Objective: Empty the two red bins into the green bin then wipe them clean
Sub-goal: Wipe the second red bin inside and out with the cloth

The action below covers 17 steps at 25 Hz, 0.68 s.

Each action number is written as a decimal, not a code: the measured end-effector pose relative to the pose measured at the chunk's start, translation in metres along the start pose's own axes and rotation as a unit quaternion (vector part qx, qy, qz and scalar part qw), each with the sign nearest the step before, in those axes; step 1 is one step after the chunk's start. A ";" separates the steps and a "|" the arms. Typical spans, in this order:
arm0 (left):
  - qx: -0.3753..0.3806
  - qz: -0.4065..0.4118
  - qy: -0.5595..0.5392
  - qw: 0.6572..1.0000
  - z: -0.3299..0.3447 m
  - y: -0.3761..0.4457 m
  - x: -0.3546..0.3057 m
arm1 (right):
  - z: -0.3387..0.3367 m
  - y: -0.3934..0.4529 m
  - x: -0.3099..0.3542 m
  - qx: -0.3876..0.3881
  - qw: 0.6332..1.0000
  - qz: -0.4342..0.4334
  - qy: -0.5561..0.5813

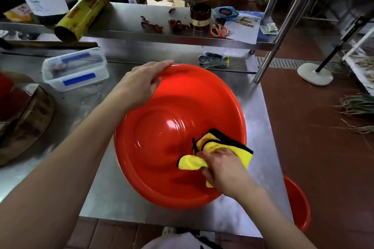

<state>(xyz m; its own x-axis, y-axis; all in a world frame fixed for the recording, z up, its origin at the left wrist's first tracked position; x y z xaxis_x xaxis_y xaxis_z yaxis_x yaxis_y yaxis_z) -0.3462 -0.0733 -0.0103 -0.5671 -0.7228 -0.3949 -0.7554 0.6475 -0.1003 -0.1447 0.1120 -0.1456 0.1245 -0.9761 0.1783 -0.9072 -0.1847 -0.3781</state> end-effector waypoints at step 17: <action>-0.121 -0.017 0.113 0.986 -0.014 -0.002 -0.004 | 0.017 0.077 0.042 0.371 0.928 0.024 -0.032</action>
<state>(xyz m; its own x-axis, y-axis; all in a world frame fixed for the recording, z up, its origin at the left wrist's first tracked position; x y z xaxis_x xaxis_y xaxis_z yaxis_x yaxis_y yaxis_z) -0.3467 -0.0754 0.0041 -0.5778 -0.7963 -0.1790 -0.8161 0.5649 0.1216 -0.2022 0.0552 -0.1825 0.1366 -0.9856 0.0993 -0.3889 -0.1455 -0.9097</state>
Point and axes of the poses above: each hand's wrist, its own y-axis towards the middle knuckle, its own z-axis out of the palm, x = y × z, the point moved 4 cm from there along y, towards the middle knuckle, and after that the axes turned 15 degrees about x, right-handed, at the moved point
